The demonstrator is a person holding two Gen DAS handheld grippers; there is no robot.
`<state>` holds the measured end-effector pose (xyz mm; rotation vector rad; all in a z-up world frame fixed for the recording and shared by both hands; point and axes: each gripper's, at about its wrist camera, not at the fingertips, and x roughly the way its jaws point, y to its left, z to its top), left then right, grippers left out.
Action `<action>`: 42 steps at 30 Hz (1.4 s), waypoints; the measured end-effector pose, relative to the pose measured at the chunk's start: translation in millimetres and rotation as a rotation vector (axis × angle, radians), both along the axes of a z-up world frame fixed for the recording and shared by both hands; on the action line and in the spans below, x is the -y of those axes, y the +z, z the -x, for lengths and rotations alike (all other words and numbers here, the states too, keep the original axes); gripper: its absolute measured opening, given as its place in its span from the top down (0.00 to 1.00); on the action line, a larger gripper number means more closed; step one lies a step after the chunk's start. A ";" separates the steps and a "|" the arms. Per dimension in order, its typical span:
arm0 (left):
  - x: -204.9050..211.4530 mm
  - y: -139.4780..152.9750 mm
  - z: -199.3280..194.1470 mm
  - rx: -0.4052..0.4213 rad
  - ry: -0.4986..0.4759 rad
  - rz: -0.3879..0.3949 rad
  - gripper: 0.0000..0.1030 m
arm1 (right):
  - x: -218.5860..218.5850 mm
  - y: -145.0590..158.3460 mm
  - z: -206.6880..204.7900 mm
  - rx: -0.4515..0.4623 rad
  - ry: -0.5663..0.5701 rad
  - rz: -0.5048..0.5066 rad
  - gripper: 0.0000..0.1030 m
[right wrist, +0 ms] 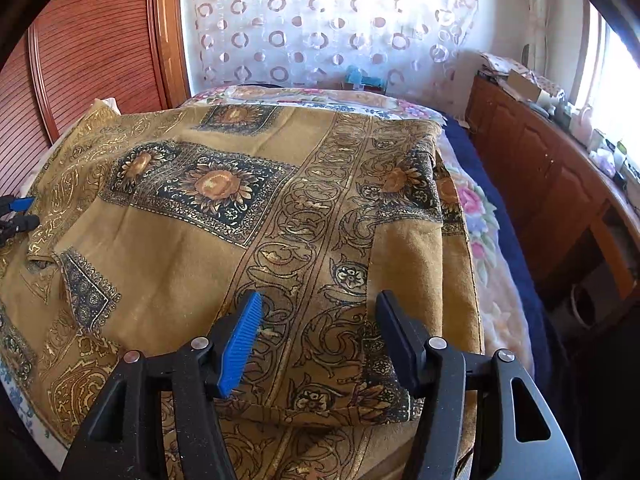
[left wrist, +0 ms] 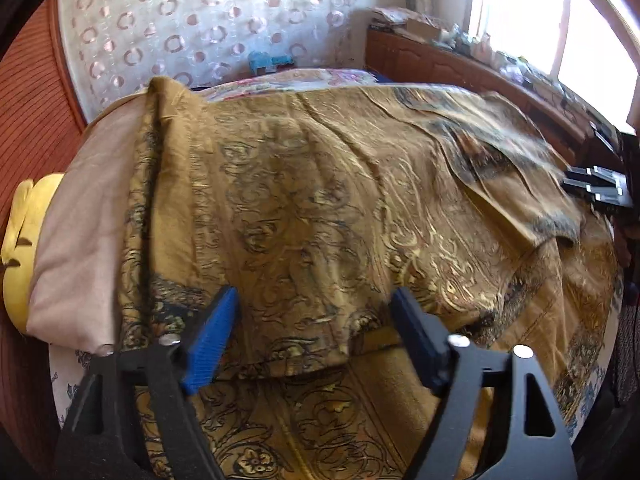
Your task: Fold small clothes
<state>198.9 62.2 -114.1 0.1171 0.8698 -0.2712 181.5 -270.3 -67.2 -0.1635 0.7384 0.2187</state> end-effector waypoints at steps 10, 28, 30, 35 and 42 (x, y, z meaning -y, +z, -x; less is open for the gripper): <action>2.5 0.5 0.8 -0.003 0.000 -0.007 0.15 | -2.4 -6.7 -1.8 0.002 -0.002 -0.011 0.38; -33.5 8.1 28.1 0.001 0.045 0.085 0.28 | -2.9 -7.7 -3.8 0.004 -0.007 -0.008 0.37; -43.7 11.8 33.2 0.019 0.076 0.086 0.34 | -3.0 -7.6 -3.8 0.004 -0.008 -0.008 0.37; -70.6 17.1 33.4 0.038 0.156 0.143 0.54 | -3.2 -7.8 -3.8 0.004 -0.009 -0.008 0.37; -75.9 10.1 20.7 0.008 0.206 0.109 0.69 | -3.1 -7.7 -4.0 0.005 -0.009 -0.008 0.37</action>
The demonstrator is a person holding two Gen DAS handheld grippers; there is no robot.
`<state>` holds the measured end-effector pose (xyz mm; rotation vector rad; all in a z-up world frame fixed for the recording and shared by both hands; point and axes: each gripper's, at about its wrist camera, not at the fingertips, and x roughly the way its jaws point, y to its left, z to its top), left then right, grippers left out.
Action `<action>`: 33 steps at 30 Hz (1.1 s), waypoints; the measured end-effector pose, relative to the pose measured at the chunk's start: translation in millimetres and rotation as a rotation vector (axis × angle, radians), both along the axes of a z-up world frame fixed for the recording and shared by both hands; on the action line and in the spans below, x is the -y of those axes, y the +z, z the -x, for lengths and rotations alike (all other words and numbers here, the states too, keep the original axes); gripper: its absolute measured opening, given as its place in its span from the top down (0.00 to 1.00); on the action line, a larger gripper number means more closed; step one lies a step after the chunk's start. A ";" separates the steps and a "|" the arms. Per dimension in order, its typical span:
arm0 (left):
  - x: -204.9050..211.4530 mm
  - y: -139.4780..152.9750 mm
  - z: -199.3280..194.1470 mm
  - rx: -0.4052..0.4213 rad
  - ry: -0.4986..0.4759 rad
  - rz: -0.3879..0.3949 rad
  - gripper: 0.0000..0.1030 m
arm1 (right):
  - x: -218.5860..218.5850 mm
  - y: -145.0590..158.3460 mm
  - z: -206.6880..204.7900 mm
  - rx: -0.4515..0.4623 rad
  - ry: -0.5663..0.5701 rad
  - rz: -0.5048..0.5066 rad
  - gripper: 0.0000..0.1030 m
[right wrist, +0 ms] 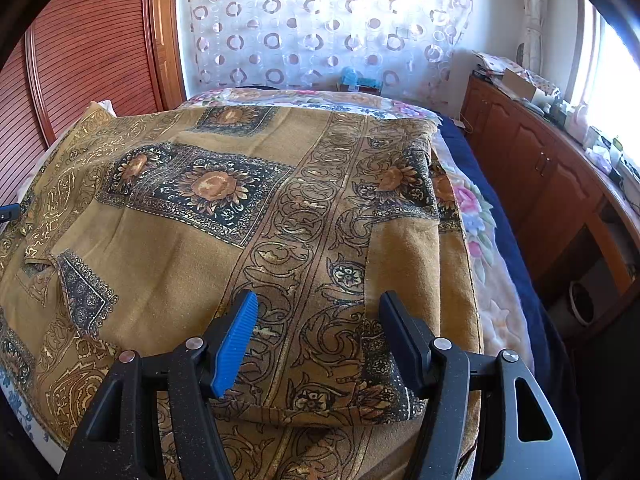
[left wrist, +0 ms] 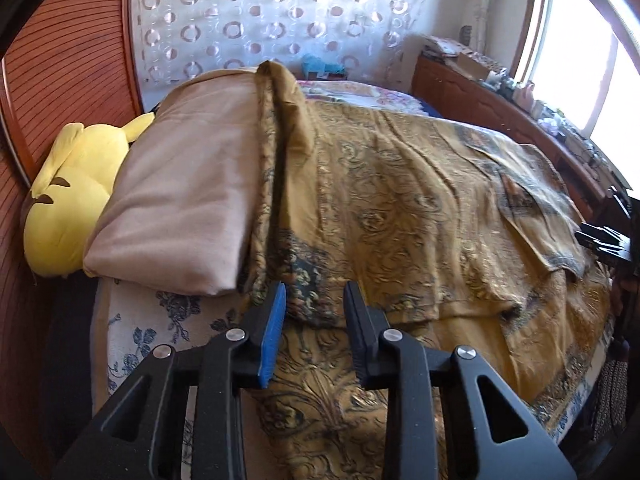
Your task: Fold small clothes
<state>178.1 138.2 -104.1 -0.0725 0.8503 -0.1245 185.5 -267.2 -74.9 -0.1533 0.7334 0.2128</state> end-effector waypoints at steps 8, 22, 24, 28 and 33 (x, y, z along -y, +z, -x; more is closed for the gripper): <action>2.3 -9.8 -11.1 -0.020 0.011 -0.042 0.69 | -0.2 0.0 -0.3 0.000 -0.002 0.001 0.36; 7.2 -10.3 -12.2 -0.008 -0.004 -0.067 0.69 | 17.6 12.0 12.9 0.018 -0.007 -0.084 0.36; 7.5 -10.3 -12.1 -0.008 -0.007 -0.070 0.69 | 32.4 19.1 22.0 0.026 0.002 -0.125 0.37; 7.9 -10.2 -11.6 -0.005 -0.006 -0.068 0.69 | 51.9 21.2 29.5 -0.004 0.016 -0.126 0.46; 9.8 -10.5 -10.2 0.002 -0.005 -0.068 0.69 | 58.9 16.7 21.7 -0.036 -0.011 -0.124 0.48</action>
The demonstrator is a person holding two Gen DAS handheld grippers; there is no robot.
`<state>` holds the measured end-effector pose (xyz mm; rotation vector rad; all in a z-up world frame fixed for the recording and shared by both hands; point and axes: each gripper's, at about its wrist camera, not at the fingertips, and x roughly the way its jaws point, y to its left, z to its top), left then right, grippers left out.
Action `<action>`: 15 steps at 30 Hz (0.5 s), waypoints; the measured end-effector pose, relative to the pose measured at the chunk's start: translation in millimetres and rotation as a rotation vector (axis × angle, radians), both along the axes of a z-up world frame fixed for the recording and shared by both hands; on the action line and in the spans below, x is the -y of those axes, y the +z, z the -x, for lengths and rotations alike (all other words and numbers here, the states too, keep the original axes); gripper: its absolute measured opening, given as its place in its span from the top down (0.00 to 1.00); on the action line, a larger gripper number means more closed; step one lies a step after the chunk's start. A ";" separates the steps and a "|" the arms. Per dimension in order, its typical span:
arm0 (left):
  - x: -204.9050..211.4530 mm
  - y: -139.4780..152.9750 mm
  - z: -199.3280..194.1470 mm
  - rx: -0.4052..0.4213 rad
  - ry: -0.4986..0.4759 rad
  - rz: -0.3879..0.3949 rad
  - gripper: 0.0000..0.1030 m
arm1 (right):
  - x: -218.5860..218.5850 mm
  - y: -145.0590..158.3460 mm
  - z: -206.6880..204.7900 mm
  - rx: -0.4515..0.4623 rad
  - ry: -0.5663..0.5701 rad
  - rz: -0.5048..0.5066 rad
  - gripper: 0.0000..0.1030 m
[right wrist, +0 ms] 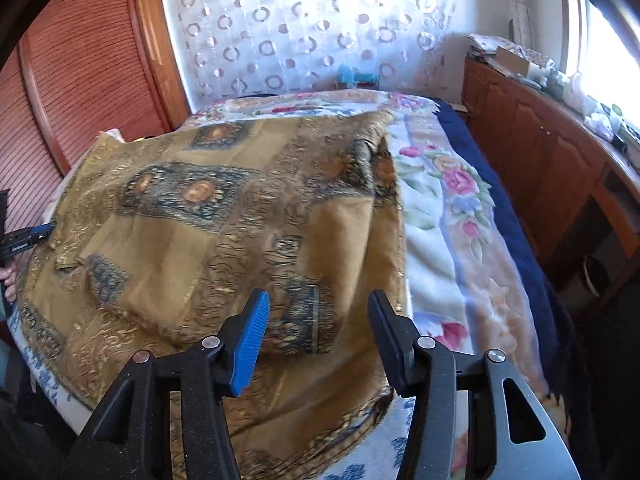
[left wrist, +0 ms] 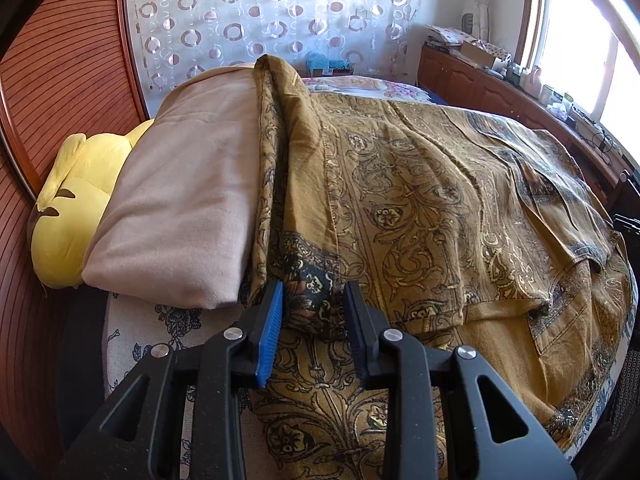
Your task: Fold small clothes
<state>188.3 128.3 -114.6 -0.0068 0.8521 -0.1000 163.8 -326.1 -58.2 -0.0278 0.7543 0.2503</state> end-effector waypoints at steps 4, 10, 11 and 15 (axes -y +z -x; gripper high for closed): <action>1.1 0.7 0.1 -0.011 -0.005 -0.006 0.71 | -5.0 -6.2 -14.1 -0.028 -0.012 0.009 0.55; 7.9 7.6 4.2 -0.010 -0.049 0.008 0.95 | -23.6 -3.8 -15.0 0.001 0.022 0.080 0.94; 9.2 9.5 5.8 -0.004 -0.052 0.007 0.96 | -25.1 -3.1 -14.4 0.008 0.028 0.094 0.96; 10.5 30.1 18.6 0.058 -0.061 0.030 0.96 | -24.8 7.4 -6.3 0.051 0.041 0.095 0.98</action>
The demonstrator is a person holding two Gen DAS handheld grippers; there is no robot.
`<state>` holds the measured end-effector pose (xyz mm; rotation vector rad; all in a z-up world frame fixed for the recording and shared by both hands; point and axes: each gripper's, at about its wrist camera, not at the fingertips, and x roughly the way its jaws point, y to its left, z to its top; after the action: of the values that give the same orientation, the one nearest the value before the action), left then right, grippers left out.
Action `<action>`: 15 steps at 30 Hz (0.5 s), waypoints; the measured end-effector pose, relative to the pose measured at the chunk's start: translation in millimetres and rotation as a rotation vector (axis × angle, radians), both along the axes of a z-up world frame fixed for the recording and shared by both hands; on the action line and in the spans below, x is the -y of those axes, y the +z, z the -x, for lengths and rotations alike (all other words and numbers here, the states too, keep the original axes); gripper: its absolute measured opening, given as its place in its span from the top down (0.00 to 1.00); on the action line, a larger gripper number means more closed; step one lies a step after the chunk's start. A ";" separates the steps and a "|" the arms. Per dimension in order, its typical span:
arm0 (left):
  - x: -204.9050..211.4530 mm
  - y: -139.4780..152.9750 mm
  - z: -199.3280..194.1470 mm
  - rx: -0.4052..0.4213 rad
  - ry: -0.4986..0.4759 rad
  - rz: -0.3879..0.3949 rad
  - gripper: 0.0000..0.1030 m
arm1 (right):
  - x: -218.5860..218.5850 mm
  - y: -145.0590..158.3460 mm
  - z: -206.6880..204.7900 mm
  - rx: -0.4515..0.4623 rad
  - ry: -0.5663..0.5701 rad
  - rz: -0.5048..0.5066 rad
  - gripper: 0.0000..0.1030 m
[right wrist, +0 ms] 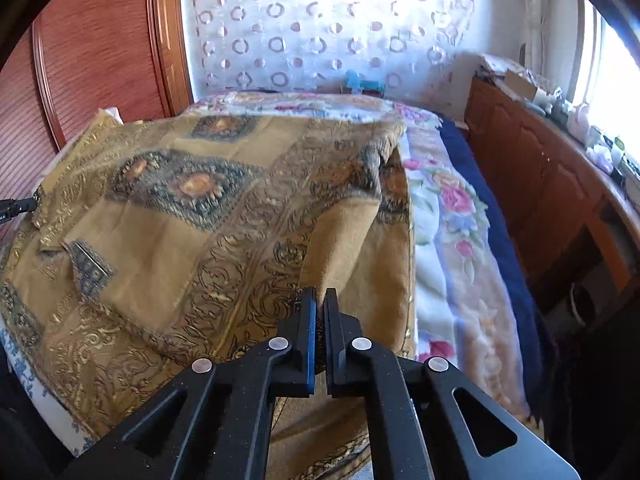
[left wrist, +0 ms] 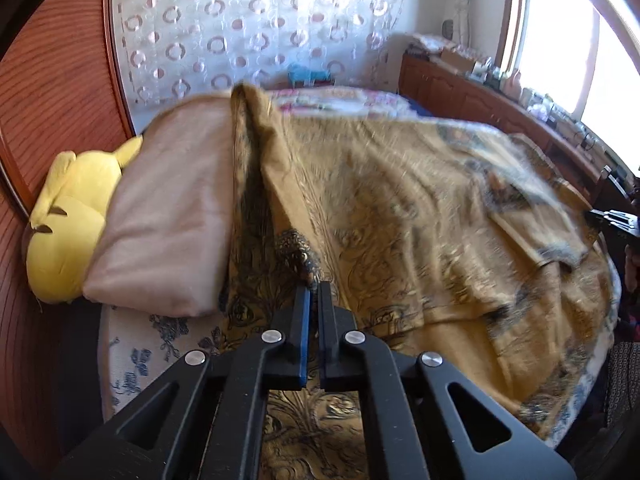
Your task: Fold small clothes
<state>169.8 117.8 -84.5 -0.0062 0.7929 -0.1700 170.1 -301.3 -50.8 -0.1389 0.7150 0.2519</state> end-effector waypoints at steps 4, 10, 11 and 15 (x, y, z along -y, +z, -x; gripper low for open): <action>-3.3 27.7 16.8 0.069 -0.007 0.035 0.97 | 2.6 20.6 13.9 0.055 0.000 -0.015 0.98; -7.5 55.4 43.9 0.134 -0.035 0.069 0.97 | 1.4 51.9 44.3 0.120 0.021 -0.023 0.98; -8.2 57.6 47.3 0.141 -0.037 0.073 0.97 | 1.3 55.5 49.4 0.126 0.026 -0.025 0.98; -16.0 63.7 71.3 0.165 -0.032 0.117 0.97 | 5.0 65.8 72.4 0.139 0.040 -0.027 0.98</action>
<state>98.5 133.7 -20.8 -0.0893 0.6175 -0.2444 97.7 -306.3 15.0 -0.1439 0.5708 0.2867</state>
